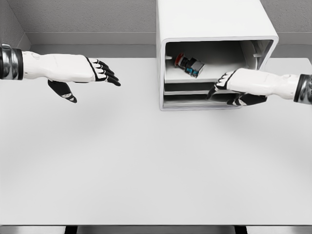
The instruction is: Slide open multi-storey tabletop storage cabinets and put open load switch and slide close multi-storey tabletop storage cabinets
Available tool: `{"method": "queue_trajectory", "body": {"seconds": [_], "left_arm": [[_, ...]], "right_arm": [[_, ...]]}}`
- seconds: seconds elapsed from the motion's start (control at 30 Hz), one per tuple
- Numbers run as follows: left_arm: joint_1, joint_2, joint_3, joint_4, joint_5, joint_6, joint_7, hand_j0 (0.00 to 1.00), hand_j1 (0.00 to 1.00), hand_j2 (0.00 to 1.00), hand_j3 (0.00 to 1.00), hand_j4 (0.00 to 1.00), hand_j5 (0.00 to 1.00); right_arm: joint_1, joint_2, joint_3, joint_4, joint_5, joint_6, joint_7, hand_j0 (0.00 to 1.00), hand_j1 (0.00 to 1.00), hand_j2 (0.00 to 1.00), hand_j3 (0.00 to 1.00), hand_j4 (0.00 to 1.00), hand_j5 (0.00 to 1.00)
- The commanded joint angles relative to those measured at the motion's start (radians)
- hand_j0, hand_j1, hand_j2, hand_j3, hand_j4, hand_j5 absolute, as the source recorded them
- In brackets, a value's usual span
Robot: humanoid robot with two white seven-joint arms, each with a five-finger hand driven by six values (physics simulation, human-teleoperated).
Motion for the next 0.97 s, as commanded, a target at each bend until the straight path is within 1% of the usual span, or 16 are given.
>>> {"method": "queue_trajectory", "body": {"seconds": [0.0, 0.07, 0.2, 0.3, 0.43, 0.5, 0.53, 0.57, 0.6, 0.67, 0.7, 0.73, 0.77, 0.83, 0.93], "left_arm": [[0.000, 0.001, 0.001, 0.001, 0.005, 0.003, 0.000, 1.00, 1.00, 1.00, 1.00, 1.00, 1.00], [0.000, 0.001, 0.001, 0.001, 0.005, 0.003, 0.000, 1.00, 1.00, 1.00, 1.00, 1.00, 1.00], [0.000, 0.001, 0.001, 0.000, 0.005, 0.003, 0.000, 1.00, 1.00, 1.00, 1.00, 1.00, 1.00], [0.000, 0.001, 0.001, 0.001, 0.005, 0.003, 0.000, 1.00, 1.00, 1.00, 1.00, 1.00, 1.00], [0.000, 0.001, 0.003, 0.001, 0.007, 0.003, 0.000, 1.00, 1.00, 1.00, 1.00, 1.00, 1.00], [0.000, 0.001, 0.001, 0.000, 0.007, 0.003, 0.000, 1.00, 1.00, 1.00, 1.00, 1.00, 1.00], [0.000, 0.001, 0.003, 0.001, 0.007, 0.003, 0.000, 1.00, 1.00, 1.00, 1.00, 1.00, 1.00], [0.000, 0.001, 0.003, 0.004, 0.007, 0.003, 0.000, 1.00, 1.00, 1.00, 1.00, 1.00, 1.00], [0.000, 0.000, 0.003, 0.024, 0.007, 0.003, 0.000, 1.00, 1.00, 1.00, 1.00, 1.00, 1.00], [0.000, 0.000, 0.003, 0.027, 0.008, 0.003, 0.000, 1.00, 1.00, 1.00, 1.00, 1.00, 1.00], [0.000, 0.001, 0.001, 0.027, 0.008, 0.003, 0.000, 1.00, 1.00, 1.00, 1.00, 1.00, 1.00], [0.000, 0.001, 0.003, 0.029, 0.007, 0.003, 0.000, 1.00, 1.00, 1.00, 1.00, 1.00, 1.00], [0.000, 0.001, 0.003, 0.029, 0.008, 0.003, 0.000, 1.00, 1.00, 1.00, 1.00, 1.00, 1.00], [0.000, 0.001, 0.003, 0.029, 0.008, 0.003, 0.000, 1.00, 1.00, 1.00, 1.00, 1.00, 1.00], [0.002, 0.001, 0.003, 0.029, 0.007, 0.003, 0.000, 1.00, 1.00, 1.00, 1.00, 1.00, 1.00]], "right_arm": [[-0.002, 0.008, 0.012, 0.008, 0.000, 0.003, 0.000, 0.69, 0.69, 0.69, 0.69, 0.69, 0.69], [-0.025, 0.024, 0.041, 0.030, 0.000, 0.003, 0.000, 0.69, 0.69, 0.69, 0.69, 0.69, 0.69], [-0.040, 0.039, 0.047, 0.057, 0.003, 0.003, 0.000, 0.69, 0.69, 0.69, 0.69, 0.69, 0.69], [-0.067, 0.054, 0.076, 0.091, 0.004, 0.003, 0.000, 0.69, 0.69, 0.69, 0.69, 0.69, 0.69], [-0.071, 0.053, 0.075, 0.093, 0.010, 0.003, 0.000, 0.70, 0.70, 0.70, 0.70, 0.70, 0.70], [-0.066, 0.047, 0.072, 0.081, 0.010, 0.003, 0.000, 0.71, 0.71, 0.71, 0.71, 0.71, 0.71], [-0.055, 0.036, 0.067, 0.045, 0.010, 0.003, 0.000, 0.71, 0.71, 0.71, 0.71, 0.71, 0.71], [-0.048, -0.001, 0.064, 0.024, 0.007, 0.003, 0.000, 0.71, 0.71, 0.71, 0.71, 0.71, 0.71], [-0.031, -0.033, 0.032, -0.016, 0.006, 0.003, 0.000, 0.71, 0.71, 0.71, 0.71, 0.71, 0.71], [0.089, -0.085, -0.129, -0.093, 0.006, 0.003, 0.000, 0.71, 0.71, 0.71, 0.71, 0.71, 0.71], [0.138, -0.113, -0.192, -0.113, 0.001, 0.003, 0.000, 0.73, 0.73, 0.73, 0.73, 0.73, 0.73], [0.167, -0.131, -0.232, -0.122, 0.000, 0.003, 0.000, 0.81, 0.81, 0.81, 0.81, 0.81, 0.81], [0.187, -0.133, -0.251, -0.130, 0.000, 0.003, 0.000, 1.00, 1.00, 1.00, 1.00, 1.00, 1.00], [0.219, -0.140, -0.254, -0.157, -0.002, 0.003, 0.000, 1.00, 1.00, 1.00, 1.00, 1.00, 1.00], [0.238, -0.140, -0.249, -0.157, -0.002, 0.003, 0.000, 1.00, 1.00, 1.00, 1.00, 1.00, 1.00]]}}
